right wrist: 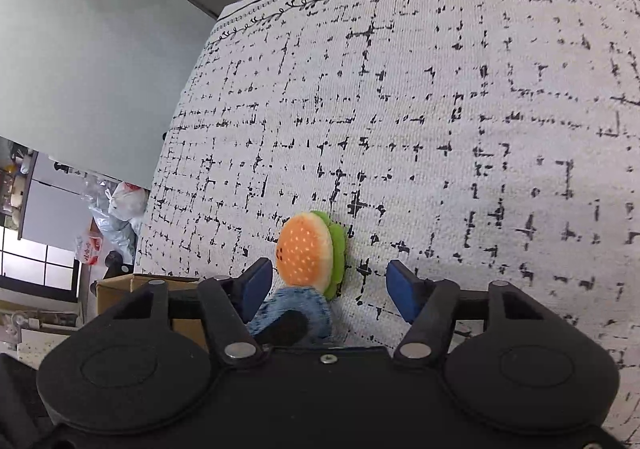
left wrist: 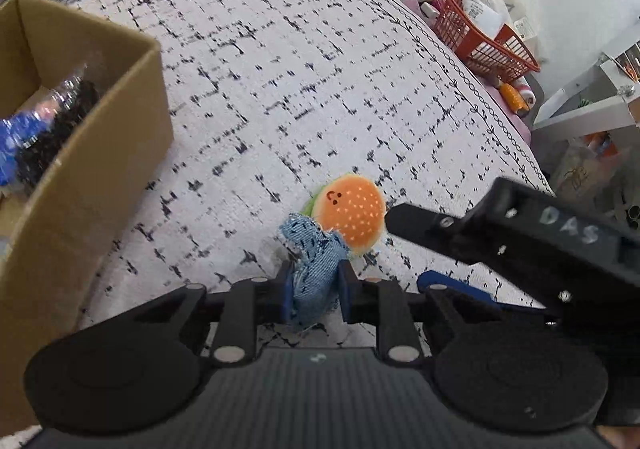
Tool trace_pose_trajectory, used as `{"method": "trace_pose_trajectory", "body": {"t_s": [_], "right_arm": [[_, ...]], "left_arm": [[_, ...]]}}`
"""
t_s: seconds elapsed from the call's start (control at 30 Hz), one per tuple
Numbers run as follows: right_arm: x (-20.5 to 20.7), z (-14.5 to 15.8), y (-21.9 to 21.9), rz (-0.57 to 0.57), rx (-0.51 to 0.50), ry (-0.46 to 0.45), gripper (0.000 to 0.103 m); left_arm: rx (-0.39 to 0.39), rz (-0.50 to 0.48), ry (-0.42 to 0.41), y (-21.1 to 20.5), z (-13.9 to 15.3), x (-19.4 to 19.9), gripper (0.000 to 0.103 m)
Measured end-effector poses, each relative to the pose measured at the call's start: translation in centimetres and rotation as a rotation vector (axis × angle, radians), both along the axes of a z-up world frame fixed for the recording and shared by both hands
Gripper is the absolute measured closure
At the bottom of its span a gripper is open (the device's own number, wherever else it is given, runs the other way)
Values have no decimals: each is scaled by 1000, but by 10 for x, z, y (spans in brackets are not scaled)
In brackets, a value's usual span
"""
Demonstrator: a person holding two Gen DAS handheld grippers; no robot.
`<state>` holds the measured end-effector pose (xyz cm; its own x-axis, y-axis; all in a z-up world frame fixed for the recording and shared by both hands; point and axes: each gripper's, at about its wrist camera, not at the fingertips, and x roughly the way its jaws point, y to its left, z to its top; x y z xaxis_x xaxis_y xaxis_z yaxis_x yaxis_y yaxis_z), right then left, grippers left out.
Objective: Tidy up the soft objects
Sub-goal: 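Grasp the blue denim plush with the left gripper while the right gripper grasps the burger toy, then carry the denim plush with the left gripper while the right gripper carries the burger to the box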
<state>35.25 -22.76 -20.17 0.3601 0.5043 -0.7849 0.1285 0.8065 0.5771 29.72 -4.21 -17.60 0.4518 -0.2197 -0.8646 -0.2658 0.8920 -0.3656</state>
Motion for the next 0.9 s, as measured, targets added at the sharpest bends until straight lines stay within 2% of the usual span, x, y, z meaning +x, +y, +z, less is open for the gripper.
{"method": "trace_pose_trajectory", "body": {"t_s": [0.27,0.43,0.5,0.7,0.9], "right_arm": [[9,-15,10,-33,7,23,41],[13,-24,17,-40,29,24,57],[15,-28,20,-40,32,24,74],[14,-25,22,-28,17,-7,85],[0,-2,16,-37,18,-67,86]], "left_arm": [[15,-14,9,9,14,6,83],[39,-28,9,17,27,10,83],[46,-23,10,22,33,11,83],[69,-17,-11,33,52,8,83],[77,7,-32,41,63,-2,83]]}}
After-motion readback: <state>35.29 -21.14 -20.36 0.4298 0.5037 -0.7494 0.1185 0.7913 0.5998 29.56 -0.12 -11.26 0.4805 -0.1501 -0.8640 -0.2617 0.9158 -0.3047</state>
